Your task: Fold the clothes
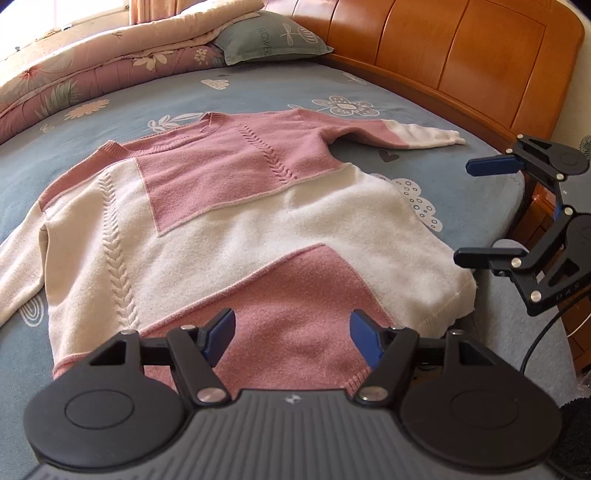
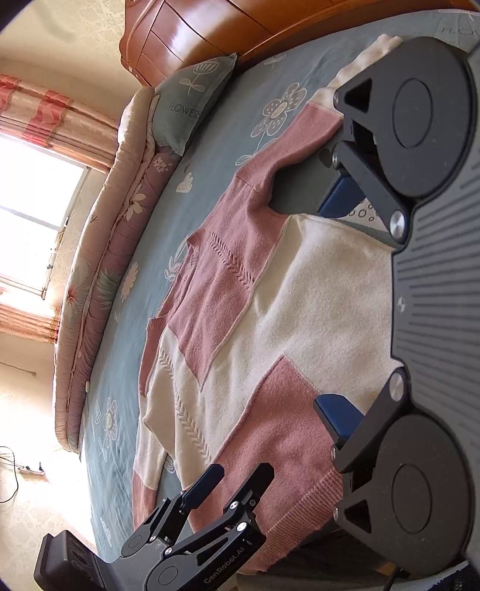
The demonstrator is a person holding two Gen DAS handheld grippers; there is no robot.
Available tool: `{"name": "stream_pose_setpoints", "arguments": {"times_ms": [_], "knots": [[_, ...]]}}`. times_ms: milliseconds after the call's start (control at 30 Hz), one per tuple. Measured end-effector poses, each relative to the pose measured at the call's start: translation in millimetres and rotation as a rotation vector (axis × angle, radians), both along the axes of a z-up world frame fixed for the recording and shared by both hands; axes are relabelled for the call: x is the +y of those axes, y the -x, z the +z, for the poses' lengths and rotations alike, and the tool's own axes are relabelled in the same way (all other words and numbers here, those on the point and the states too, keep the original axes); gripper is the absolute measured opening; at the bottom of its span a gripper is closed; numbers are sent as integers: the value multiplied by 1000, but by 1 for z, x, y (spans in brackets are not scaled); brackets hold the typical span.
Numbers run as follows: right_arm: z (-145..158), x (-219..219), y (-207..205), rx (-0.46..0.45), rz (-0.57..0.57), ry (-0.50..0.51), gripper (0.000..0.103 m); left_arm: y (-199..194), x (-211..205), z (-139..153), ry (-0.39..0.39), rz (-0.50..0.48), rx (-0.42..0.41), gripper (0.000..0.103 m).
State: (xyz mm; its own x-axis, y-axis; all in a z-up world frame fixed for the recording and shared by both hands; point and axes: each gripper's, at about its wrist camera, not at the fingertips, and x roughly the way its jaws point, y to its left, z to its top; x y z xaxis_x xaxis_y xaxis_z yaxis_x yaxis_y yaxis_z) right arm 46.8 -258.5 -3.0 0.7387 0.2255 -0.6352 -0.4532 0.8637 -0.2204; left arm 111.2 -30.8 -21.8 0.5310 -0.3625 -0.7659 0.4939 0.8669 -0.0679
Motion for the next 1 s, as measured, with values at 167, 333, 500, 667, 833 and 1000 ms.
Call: {"name": "stream_pose_setpoints", "arguments": {"times_ms": [167,333,500,667,833,1000], "knots": [[-43,-1,-27,88,-60,-84,103,-25,26,-37,-13,114,87,69],[-82,-4,-48,164,-111,-157,103,21,53,-43,-28,54,75,77],[-61,-8,-46,190,-115,-182,103,26,60,-26,-27,8,105,79],[-37,31,-64,162,81,-279,103,-32,61,-11,126,77,60,79],[-65,25,-109,219,-44,-280,103,-87,81,-38,187,231,127,78],[-72,-42,-109,218,-176,-334,103,-86,124,-33,274,286,140,75]]}}
